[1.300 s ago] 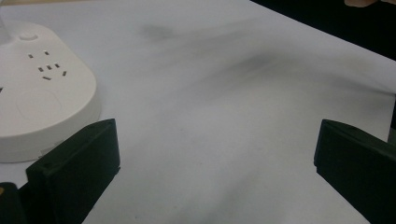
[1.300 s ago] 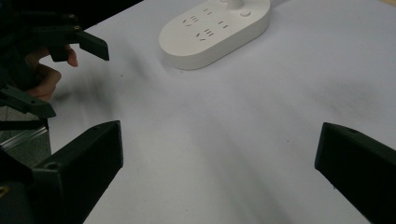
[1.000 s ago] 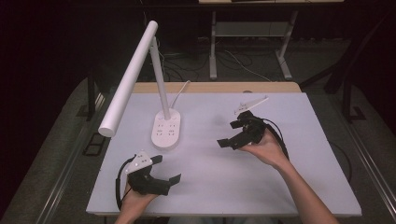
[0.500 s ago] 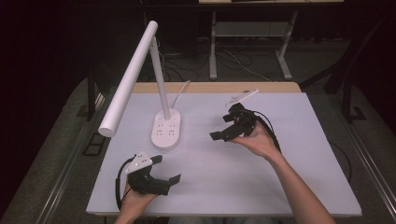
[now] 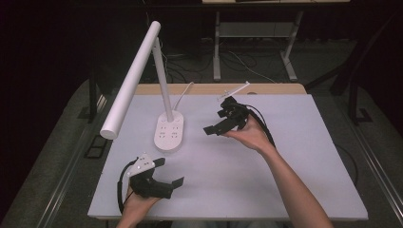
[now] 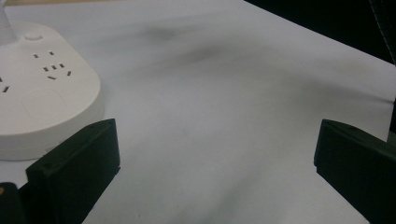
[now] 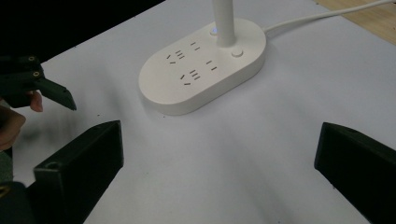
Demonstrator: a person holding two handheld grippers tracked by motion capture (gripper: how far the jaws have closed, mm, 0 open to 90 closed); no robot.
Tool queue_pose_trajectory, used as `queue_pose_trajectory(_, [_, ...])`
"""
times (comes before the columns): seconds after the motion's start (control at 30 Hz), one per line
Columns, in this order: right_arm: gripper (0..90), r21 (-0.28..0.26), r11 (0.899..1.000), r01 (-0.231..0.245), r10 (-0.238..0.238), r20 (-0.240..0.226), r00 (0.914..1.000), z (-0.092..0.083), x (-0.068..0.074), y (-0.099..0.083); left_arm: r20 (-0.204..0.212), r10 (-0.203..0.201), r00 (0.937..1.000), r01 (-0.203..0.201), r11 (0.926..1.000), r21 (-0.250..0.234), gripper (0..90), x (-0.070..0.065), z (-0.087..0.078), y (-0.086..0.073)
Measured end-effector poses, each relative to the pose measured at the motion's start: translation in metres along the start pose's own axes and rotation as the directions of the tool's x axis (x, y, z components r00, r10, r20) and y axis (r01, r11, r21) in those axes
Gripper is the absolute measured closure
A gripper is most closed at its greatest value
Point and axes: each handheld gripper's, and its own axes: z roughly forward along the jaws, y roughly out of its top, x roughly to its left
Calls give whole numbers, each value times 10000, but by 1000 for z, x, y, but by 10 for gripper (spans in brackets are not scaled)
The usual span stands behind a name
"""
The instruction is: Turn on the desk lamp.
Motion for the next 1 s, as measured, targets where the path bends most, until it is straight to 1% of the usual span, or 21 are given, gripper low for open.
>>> queue_pose_trajectory(0.13, [11,41,9999,-107,107,-21,9999,5,-2,5,26,118,9999,-118,9999,28,0,1,0,0])
queue_pose_trajectory(0.3, [11,132,9999,-82,82,-15,10000,15,-3,15,49,54,10000,-54,10000,-6,0,0,0,0])
queue_pose_trajectory(0.33, [11,84,9999,-115,115,-38,9999,19,-4,19,51,64,10000,-64,10000,4,0,0,0,0])
queue_pose_trajectory(0.4, [11,71,9999,-111,111,-61,9999,20,-4,21,61,60,10000,-60,10000,4,0,0,0,0])
queue_pose_trajectory(0.5, [11,136,9999,-84,84,17,10000,27,-6,29,67,86,9999,-86,10000,9,0,0,0,0])
queue_pose_trajectory(0.6, [11,107,9998,-144,144,-28,9999,31,-7,32,82,44,10000,-43,10000,-44,0,0,0,0])
queue_pose_trajectory(0.67, [11,151,9998,-117,117,7,9999,36,-9,38,90,27,10000,-26,10000,-53,0,0,0,0])
queue_pose_trajectory(0.7, [11,151,9998,-117,117,7,9999,36,-9,38,92,27,10000,-27,10000,-55,0,0,0,0])
queue_pose_trajectory(0.77, [11,153,9997,-185,185,7,9998,42,-11,42,71,22,10000,-22,10000,-34,0,0,-1,0])
queue_pose_trajectory(0.83, [11,130,9998,-153,153,-6,9999,47,-14,44,76,8,10000,-8,10000,-56,0,0,-1,0])
queue_pose_trajectory(0.97, [11,134,9994,-328,329,-58,9994,54,-15,46,95,-13,10000,13,10000,-59,0,0,-1,0])
queue_pose_trajectory(1.0, [11,181,9994,-300,301,-30,9995,56,-16,46,103,-15,9999,16,10000,-81,0,0,0,0])
